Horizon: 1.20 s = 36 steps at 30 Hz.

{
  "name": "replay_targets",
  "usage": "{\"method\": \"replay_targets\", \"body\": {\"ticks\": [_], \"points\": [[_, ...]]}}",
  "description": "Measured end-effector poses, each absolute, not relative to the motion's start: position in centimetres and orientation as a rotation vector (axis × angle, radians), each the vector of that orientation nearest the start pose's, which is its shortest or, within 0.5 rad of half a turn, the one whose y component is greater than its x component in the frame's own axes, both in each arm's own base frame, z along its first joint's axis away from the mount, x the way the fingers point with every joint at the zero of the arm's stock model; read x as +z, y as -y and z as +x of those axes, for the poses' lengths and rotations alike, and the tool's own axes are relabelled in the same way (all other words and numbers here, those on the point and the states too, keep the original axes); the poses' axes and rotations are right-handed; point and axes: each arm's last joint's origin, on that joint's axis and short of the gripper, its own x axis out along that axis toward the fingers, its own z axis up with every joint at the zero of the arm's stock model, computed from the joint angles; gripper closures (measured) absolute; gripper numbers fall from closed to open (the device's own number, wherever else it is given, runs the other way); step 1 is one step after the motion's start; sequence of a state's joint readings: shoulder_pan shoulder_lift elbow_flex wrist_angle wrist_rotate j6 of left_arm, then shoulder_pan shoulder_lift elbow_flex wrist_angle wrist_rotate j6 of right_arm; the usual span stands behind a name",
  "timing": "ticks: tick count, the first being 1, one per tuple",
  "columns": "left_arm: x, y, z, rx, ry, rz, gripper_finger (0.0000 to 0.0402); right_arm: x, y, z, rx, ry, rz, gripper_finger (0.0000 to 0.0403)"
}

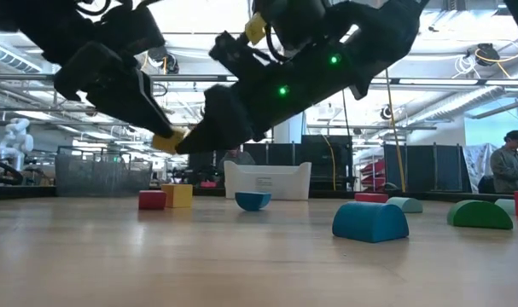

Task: Sort blocks by size
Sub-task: Put the yellow square block into the bottom black bin

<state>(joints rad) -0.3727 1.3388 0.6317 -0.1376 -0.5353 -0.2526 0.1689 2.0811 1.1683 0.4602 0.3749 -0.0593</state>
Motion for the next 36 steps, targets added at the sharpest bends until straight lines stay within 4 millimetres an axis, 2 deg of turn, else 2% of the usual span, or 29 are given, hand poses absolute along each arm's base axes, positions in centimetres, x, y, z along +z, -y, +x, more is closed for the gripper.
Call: {"method": "replay_targets", "body": {"ticks": [5, 11, 20, 26, 32, 36], "points": [[19.1, 8.2, 23.1, 0.291, -0.85, 0.088, 0.0262, 13.1, -5.3, 42.6, -0.205, -0.491, -0.142, 0.0167], [21.1, 9.8, 22.2, 0.27, -0.96, 0.011, 0.0262, 12.7, -4.0, 42.6, -0.189, -0.532, -0.131, 0.0158], [23.6, 12.7, 19.0, 0.277, -1.191, -0.114, 0.0262, 12.5, -1.3, 42.8, -0.071, -0.56, -0.086, 0.0158], [24.4, 14.0, 16.4, 0.308, -1.365, -0.178, 0.0262, 12.4, 0.2, 42.7, 0.028, -0.572, -0.132, 0.0158], [24.4, 15.2, 15.0, 0.258, -1.483, -0.236, 0.0262, 12.5, 1.5, 42.8, 0.064, -0.577, -0.107, 0.0158], [24.4, 15.9, 14.2, 0.206, -1.527, -0.23, 0.0262, 13.6, 2.0, 43.6, 0.117, -0.594, -0.096, 0.0158]]}}
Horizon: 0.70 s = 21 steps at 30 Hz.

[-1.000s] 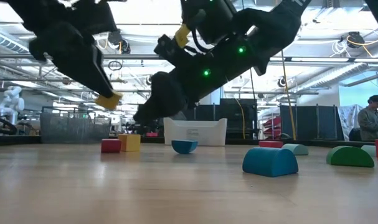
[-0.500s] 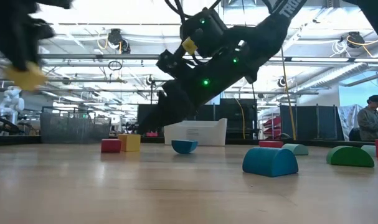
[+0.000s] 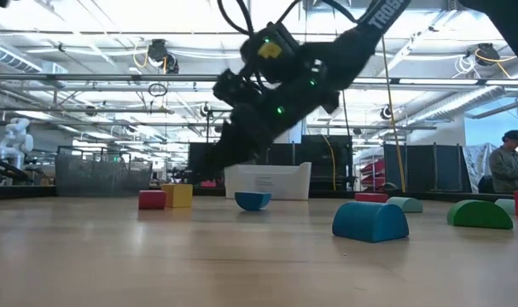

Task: Sort blocks by size
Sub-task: Put the yellow square block into the bottom black bin

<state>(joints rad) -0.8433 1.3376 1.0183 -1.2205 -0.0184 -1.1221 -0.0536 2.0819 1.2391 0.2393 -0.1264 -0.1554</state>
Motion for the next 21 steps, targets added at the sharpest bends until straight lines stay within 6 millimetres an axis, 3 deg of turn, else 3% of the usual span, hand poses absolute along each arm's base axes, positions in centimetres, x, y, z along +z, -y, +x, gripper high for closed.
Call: {"method": "replay_targets", "body": {"ticks": [7, 12, 21], "points": [[24.2, 16.7, 13.7, 0.165, -1.527, -0.244, 0.0262, 15.2, 2.0, 44.6, 0.169, -0.609, -0.212, 0.0158], [23.4, 17.7, 13.2, 0.06, -1.525, -0.237, 0.0254, 15.3, 2.0, 44.6, 0.198, -0.627, -0.275, 0.0152], [22.6, 17.6, 12.5, 0.123, -1.579, -0.269, 0.0233, 15.4, 3.0, 44.9, 0.19, -0.575, -0.278, 0.0131]]}}
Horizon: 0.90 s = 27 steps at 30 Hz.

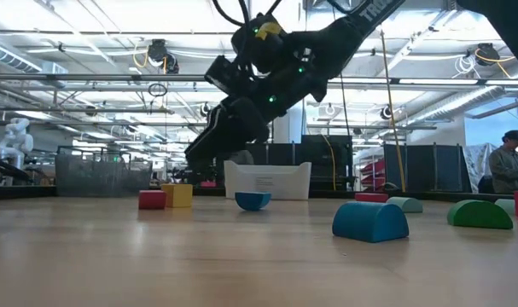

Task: Sort blocks by size
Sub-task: Put the yellow square block into the bottom black bin

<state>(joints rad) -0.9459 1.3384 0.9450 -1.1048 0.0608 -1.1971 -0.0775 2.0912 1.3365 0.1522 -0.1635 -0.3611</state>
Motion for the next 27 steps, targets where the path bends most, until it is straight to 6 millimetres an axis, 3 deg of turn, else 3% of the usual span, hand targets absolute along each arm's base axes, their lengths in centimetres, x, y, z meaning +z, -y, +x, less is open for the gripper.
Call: {"method": "replay_targets", "body": {"ticks": [14, 19, 27], "points": [[22.5, 17.6, 12.3, 0.194, -1.621, -0.353, 0.0217, 11.1, 3.9, 47.7, 0.223, -0.708, -0.23, 0.013], [22.5, 17.5, 12.4, 0.201, -1.6, -0.348, 0.0217, 11.0, 3.9, 47.7, 0.229, -0.74, -0.222, 0.0135], [22.5, 17.4, 12.4, 0.223, -1.573, -0.333, 0.0217, 11.0, 3.6, 47.7, 0.264, -0.74, -0.209, 0.0201]]}}
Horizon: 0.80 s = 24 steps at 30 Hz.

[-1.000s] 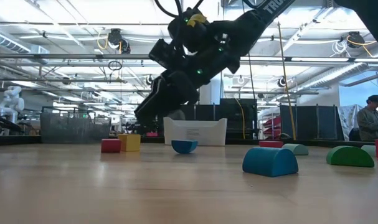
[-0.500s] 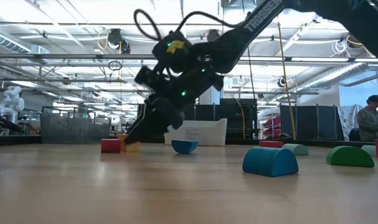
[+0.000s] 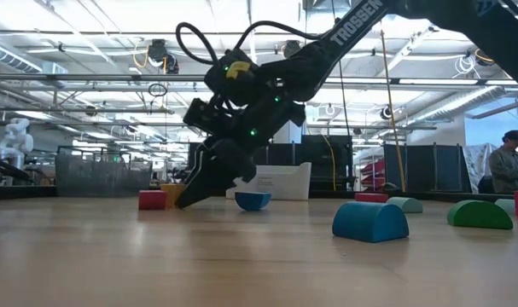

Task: Sort blocks by size
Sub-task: Put the yellow square block into the bottom black bin

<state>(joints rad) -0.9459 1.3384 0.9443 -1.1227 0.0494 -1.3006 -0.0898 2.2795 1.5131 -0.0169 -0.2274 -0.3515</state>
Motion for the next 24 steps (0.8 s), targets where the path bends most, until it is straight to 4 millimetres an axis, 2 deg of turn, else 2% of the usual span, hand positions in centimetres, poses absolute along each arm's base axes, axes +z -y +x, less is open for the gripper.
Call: {"method": "replay_targets", "body": {"ticks": [6, 10, 17, 24], "points": [[22.5, 16.8, 11.9, 0.286, -1.61, -0.276, 0.0217, 11.0, 3.4, 47.7, 0.302, -0.737, -0.186, 0.0264], [22.7, 16.5, 11.8, 0.32, -1.601, -0.243, 0.0217, 11.0, 3.4, 47.7, 0.291, -0.741, -0.151, 0.029], [24.6, 17.0, 12.7, 0.294, -1.431, -0.217, 0.0217, 10.9, 3.3, 47.7, 0.277, -0.751, -0.113, 0.0292], [26.1, 16.9, 13.7, 0.314, -1.14, -0.084, 0.0217, 12.0, 3.0, 47.4, 0.272, -0.758, -0.095, 0.0294]]}}
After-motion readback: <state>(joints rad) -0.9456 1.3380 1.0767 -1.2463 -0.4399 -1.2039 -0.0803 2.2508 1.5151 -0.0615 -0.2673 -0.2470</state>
